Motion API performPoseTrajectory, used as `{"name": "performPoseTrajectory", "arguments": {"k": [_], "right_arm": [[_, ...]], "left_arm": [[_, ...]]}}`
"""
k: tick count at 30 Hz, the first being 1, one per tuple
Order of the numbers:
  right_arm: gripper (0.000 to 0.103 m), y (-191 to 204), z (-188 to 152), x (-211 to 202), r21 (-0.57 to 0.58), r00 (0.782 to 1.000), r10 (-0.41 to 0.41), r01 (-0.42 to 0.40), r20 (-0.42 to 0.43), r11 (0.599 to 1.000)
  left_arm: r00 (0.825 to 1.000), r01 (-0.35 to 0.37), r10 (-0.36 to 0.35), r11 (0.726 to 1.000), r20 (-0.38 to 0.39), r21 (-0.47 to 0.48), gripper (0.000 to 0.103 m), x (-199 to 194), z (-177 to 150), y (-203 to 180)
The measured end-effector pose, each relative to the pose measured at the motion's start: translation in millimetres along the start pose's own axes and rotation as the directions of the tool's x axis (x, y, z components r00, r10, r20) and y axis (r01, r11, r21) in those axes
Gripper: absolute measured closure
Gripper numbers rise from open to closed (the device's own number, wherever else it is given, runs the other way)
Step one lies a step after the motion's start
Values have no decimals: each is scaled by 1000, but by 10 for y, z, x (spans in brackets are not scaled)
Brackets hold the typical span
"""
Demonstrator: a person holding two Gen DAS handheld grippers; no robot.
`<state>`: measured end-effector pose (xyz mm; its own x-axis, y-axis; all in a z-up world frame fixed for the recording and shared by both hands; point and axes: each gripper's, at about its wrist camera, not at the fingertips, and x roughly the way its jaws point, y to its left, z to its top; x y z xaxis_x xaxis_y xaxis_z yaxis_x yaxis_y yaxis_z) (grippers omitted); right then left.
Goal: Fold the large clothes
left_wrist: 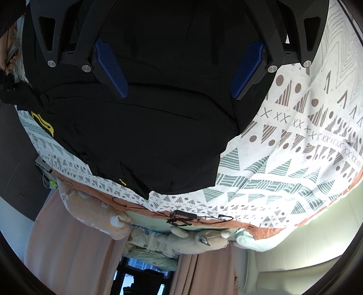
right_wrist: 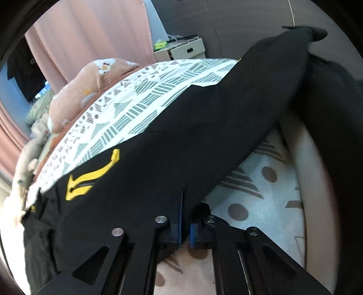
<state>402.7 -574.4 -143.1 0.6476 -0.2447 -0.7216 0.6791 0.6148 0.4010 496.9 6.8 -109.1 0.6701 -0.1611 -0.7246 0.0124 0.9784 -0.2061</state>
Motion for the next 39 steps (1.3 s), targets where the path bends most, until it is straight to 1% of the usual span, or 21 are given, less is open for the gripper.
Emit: {"name": "performPoseTrajectory", "arguments": {"k": [4,6,8,11,15,17,20,22,26,31,35,39], "right_arm": [[99,213,95,-341,-30,995,65,-63,81,998],[99,321,113,-530,-38,989,102,-98,110,994],[99,463,125,-739,-46,979,155,-150,134,988],[99,729,112,-1042,-87,959,225,-212,173,973],[99,1182,-20,-1396,-181,922,335,-301,196,936],[99,1420,-100,-1535,-225,908,372,-328,194,917],[99,1746,-254,-1675,-281,883,436,-380,173,881],[99,1979,-376,-1712,-304,872,463,-404,157,863],[99,2325,-651,-1708,-331,863,493,-436,109,837],[99,2561,-895,-1612,-326,850,526,-486,42,811],[99,2816,-1154,-1483,-354,841,541,-512,-22,782],[99,3069,-1485,-1183,-362,836,532,-541,-134,759]], "left_arm": [[1000,22,-22,999,8,-30,11,-44,26,23],[999,33,-32,999,14,-43,11,-79,39,30],[998,64,-63,996,26,-69,11,-143,53,56],[992,124,-119,987,50,-105,11,-254,74,101],[988,144,-132,978,83,-154,11,-363,119,187],[982,177,-161,966,98,-187,11,-417,130,251],[975,212,-190,954,118,-212,11,-487,147,306],[970,230,-205,949,133,-217,11,-541,157,334],[963,249,-219,946,155,-210,11,-630,169,392],[953,268,-231,944,194,-194,9,-766,189,469],[957,259,-225,947,185,-191,9,-760,189,503],[962,251,-221,947,161,-202,9,-696,172,528]]}}
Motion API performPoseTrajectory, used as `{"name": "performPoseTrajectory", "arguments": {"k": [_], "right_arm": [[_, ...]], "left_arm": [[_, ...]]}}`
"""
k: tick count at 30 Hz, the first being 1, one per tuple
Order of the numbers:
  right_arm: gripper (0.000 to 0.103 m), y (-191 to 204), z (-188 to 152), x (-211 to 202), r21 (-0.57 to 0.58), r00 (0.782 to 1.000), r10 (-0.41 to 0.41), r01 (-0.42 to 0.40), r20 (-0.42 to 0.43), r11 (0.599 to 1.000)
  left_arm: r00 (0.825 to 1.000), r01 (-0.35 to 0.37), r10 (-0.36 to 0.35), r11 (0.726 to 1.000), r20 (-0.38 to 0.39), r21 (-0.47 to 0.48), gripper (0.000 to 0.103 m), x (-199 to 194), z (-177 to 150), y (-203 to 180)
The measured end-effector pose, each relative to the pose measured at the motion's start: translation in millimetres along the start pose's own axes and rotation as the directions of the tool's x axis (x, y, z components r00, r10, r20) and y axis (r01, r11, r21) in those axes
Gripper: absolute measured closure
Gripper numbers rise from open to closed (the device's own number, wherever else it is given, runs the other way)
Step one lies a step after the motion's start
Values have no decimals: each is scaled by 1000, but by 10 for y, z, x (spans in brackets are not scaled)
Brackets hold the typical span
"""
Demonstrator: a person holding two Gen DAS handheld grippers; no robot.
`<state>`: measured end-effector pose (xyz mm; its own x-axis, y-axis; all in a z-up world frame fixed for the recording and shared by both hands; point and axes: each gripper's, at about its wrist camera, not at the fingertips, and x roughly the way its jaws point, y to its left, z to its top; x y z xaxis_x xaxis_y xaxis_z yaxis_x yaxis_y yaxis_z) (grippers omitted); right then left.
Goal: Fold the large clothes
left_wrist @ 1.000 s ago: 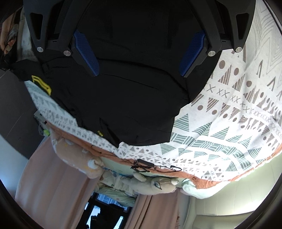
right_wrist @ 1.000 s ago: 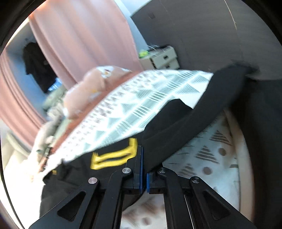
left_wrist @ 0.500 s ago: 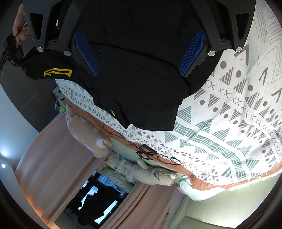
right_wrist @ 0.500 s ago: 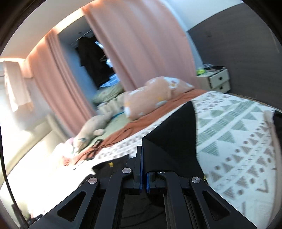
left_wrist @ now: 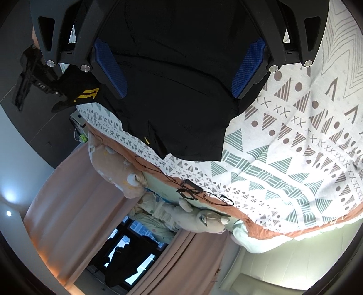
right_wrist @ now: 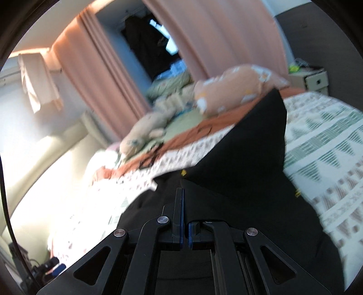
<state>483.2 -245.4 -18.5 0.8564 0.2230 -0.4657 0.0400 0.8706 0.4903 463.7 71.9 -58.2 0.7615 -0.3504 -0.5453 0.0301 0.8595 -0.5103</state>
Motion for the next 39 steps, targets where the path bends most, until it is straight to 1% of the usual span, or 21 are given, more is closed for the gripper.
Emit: {"name": "performPoseTrajectory", "arguments": {"k": [2,4,5,7,8,9,10,11,12,13,14,16,19,22,26,28,31,34,35,37,39], "right_arm": [[99,66,-145,265,-9,997,9,-9,-78,1000],[99,122,-300,507,-26,989,1,-5,-149,1000],[98,157,-387,633,-42,981,-13,5,-193,999],[96,194,-560,824,-67,967,-36,20,-254,998],[96,201,-654,913,-82,956,-57,35,-288,996],[92,201,-731,1001,-97,939,-71,41,-337,994],[79,200,-785,1072,-99,922,-76,41,-380,994],[61,162,-854,1137,-79,901,-65,34,-429,996],[53,125,-906,1165,-53,888,-46,24,-457,998],[42,90,-957,1152,-37,881,-36,21,-472,999],[42,75,-982,1113,-38,875,-38,22,-482,999],[42,79,-1011,992,-59,873,-48,22,-486,998],[42,-7,-972,732,-39,878,-52,38,-476,999],[41,-290,-910,458,34,883,-68,95,-465,995],[41,-678,-750,289,90,892,-128,185,-433,979],[41,-925,-705,175,133,890,-161,238,-426,962],[41,-1166,-697,62,220,888,-169,284,-428,933],[41,-1391,-685,-79,324,897,-152,302,-415,897],[41,-1420,-667,-130,327,897,-171,318,-407,890],[41,-1442,-595,-279,313,905,-207,331,-371,890],[41,-1426,-525,-391,265,899,-270,369,-345,891]], "left_arm": [[1000,-12,12,1000,-9,-3,9,28,-4,26],[1000,-22,22,1000,-17,-7,9,54,-6,55],[999,-25,25,1000,-20,-9,9,65,-6,72],[999,-35,35,999,-27,-12,9,93,-6,92],[999,-39,39,999,-30,-14,9,115,-5,97],[999,-40,40,999,-32,-15,9,128,-9,103],[998,-41,41,999,-38,-14,9,149,-14,99],[998,-41,40,999,-44,-11,9,171,-21,83],[998,-37,37,999,-49,-9,9,190,-24,66],[998,-32,32,999,-52,-8,9,205,-30,49],[998,-28,27,1000,-55,-8,9,220,-36,30],[998,-20,20,1000,-61,-5,9,249,-50,-12],[997,-17,17,1000,-69,6,9,296,-83,-100],[996,-13,16,999,-93,29,9,358,-131,-201],[993,-15,21,998,-116,59,9,440,-207,-337],[992,-5,13,998,-125,70,9,478,-245,-397],[990,13,-3,997,-138,72,9,563,-283,-468],[987,21,-12,998,-158,59,9,665,-307,-485],[986,27,-18,998,-167,51,9,693,-316,-482],[983,41,-34,999,-183,35,9,751,-325,-482],[981,50,-44,998,-191,26,9,778,-328,-487]]}}
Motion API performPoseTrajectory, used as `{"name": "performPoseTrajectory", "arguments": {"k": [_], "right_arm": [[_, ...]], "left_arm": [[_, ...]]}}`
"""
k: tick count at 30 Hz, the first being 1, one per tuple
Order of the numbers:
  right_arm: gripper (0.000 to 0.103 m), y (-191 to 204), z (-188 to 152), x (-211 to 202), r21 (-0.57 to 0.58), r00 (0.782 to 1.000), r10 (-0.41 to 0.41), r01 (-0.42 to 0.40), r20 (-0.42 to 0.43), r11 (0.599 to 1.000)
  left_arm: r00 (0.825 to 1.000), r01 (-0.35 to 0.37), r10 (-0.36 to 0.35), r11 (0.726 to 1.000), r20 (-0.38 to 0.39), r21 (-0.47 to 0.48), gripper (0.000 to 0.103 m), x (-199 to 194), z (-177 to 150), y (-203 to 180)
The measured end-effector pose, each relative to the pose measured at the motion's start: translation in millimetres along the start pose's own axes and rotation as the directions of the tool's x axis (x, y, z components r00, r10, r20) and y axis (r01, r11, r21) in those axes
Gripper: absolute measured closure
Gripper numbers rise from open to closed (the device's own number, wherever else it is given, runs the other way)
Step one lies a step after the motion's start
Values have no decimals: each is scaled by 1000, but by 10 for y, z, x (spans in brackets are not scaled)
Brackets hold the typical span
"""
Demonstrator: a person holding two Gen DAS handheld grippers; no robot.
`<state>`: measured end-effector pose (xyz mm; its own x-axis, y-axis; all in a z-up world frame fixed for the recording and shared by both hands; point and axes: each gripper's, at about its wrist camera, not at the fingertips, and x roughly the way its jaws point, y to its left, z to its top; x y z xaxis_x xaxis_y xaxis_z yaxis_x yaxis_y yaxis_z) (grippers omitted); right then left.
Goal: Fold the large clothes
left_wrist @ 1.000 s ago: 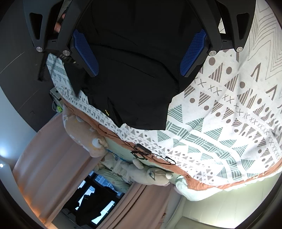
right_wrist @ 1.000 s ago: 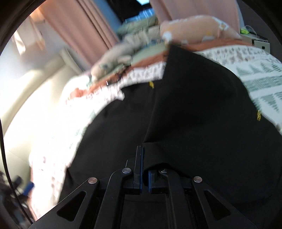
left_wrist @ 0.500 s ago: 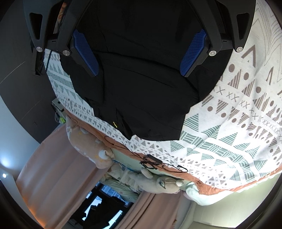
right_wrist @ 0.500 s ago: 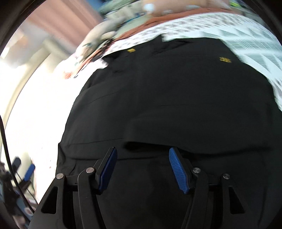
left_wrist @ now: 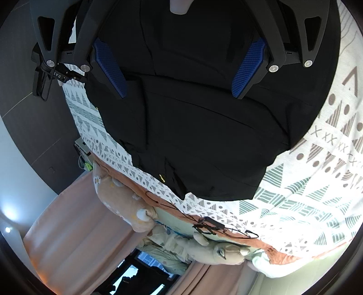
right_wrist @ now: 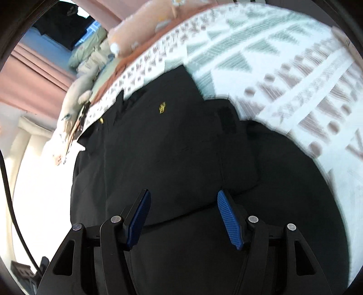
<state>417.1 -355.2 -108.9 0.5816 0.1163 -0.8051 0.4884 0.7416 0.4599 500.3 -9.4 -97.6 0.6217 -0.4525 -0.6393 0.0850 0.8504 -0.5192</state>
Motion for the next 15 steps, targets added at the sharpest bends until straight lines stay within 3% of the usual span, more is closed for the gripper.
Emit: {"name": "performPoseTrajectory", "arguments": {"k": [3,5,8,9,10,15], "right_arm": [[41,-8,62,3,-50,995,-93,95,36,994],[41,-64,94,120,-55,990,-141,141,12,988],[43,-101,60,351,-93,988,-149,146,-33,985],[50,-50,95,378,-103,989,-148,145,-21,984],[67,-17,94,368,-113,988,-152,151,-7,982],[78,398,16,68,-201,989,-95,115,110,973]], "left_arm": [[1000,12,-12,1000,-23,-5,9,47,-1,3],[999,23,-24,1000,-34,-18,9,57,4,20],[999,40,-41,998,-33,-48,9,31,29,88],[998,45,-47,997,-30,-57,9,15,38,110],[998,52,-53,996,-24,-71,9,-13,51,147],[998,65,-64,990,14,-124,9,-196,88,327]]}}
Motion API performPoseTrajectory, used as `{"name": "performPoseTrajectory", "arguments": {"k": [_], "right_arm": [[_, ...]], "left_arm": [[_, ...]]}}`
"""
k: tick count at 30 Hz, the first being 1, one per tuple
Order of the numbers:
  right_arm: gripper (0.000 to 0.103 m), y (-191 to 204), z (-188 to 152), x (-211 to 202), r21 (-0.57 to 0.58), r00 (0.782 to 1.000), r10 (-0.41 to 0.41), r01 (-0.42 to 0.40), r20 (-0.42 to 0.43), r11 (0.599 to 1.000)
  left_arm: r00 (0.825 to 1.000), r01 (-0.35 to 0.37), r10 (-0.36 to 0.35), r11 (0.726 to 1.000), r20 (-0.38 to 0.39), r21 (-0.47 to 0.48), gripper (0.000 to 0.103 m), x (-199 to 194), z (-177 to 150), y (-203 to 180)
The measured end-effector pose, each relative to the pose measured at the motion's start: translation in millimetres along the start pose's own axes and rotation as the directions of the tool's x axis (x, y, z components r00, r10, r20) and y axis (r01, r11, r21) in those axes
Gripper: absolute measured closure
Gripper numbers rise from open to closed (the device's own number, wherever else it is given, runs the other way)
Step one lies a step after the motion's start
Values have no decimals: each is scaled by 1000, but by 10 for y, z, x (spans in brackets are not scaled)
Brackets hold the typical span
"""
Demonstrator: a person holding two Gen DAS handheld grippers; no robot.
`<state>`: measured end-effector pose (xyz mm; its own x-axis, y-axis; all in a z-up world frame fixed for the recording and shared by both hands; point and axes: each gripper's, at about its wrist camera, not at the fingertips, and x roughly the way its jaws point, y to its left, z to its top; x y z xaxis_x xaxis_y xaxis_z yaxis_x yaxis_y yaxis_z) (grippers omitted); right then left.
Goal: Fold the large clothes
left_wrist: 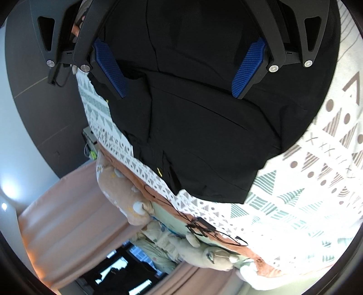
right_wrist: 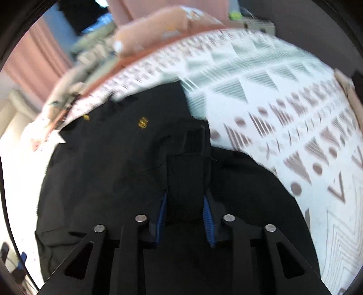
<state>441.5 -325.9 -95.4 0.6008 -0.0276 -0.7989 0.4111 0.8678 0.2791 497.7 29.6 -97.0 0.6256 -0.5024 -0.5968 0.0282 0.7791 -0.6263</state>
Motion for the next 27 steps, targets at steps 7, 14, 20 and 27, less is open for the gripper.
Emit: {"name": "performPoseTrajectory", "arguments": {"k": [7,14,20,27], "right_arm": [[82,642,9,-380,-118,989,98,-86,107,989],[83,1335,-60,-548,-237,967,179,-133,183,962],[83,1998,-169,-456,-338,956,239,-171,173,926],[49,2717,-350,-219,-414,913,406,-350,51,840]], "left_arm": [[999,-17,18,1000,42,-16,9,-326,66,253],[993,-23,34,995,112,-94,9,-690,163,645],[987,-71,88,990,137,-123,9,-864,224,901],[972,-147,170,978,161,-146,9,-968,301,1126]]}}
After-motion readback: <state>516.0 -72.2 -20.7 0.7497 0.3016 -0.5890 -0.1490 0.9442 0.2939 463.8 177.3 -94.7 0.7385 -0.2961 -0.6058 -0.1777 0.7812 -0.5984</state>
